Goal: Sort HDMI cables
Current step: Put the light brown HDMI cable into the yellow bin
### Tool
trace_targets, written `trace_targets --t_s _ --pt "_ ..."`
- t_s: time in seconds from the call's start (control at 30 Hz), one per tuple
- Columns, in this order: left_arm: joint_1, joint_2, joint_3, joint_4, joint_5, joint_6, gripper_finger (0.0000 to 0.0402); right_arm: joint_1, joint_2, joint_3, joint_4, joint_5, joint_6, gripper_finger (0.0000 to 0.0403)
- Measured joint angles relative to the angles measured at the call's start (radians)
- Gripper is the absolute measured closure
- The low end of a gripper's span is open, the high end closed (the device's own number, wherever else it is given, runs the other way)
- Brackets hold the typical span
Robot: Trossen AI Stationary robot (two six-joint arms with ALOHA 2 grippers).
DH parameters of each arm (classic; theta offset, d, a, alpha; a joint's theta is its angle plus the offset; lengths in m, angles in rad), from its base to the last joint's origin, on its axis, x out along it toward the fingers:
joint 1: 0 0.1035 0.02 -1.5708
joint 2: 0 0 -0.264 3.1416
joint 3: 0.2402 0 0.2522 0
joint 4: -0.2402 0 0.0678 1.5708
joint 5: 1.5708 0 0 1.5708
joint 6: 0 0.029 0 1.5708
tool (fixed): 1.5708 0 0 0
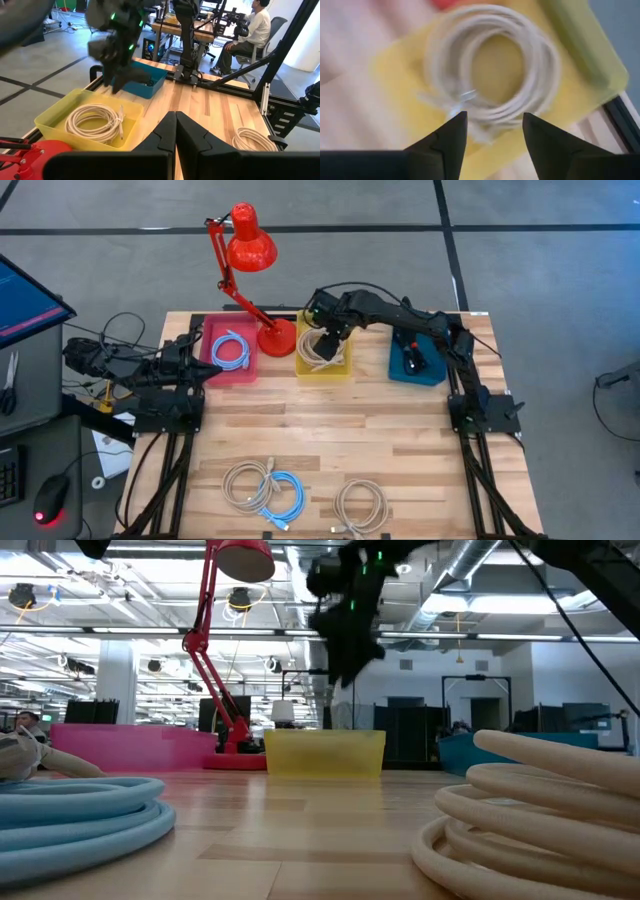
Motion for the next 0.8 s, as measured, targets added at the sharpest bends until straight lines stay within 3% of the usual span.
trace_targets --t_s 0.27,0.33,0.43,0.53,0.8 --pt "0.000 0.000 0.000 0.000 0.000 0.000 0.0396 0.094 -0.001 0.237 -0.341 -0.268 -0.118 0.0255" --pt "0.000 0.000 0.000 0.000 0.000 0.000 0.0396 0.138 -0.001 0.283 -0.439 -0.279 -0.135 0.0262" --pt "0.000 0.000 0.000 0.000 0.000 0.000 0.0396 0.216 -0.025 0.288 -0.433 -0.273 -0.116 0.0275" --pt "0.000 0.000 0.000 0.000 0.000 0.000 0.0396 0.301 -0.075 0.296 -0.435 -0.234 -0.109 0.0288" --pt "0.000 0.000 0.000 -0.004 0.000 0.008 0.0396 0.474 -0.235 0.190 -0.437 0.057 0.095 0.0305"
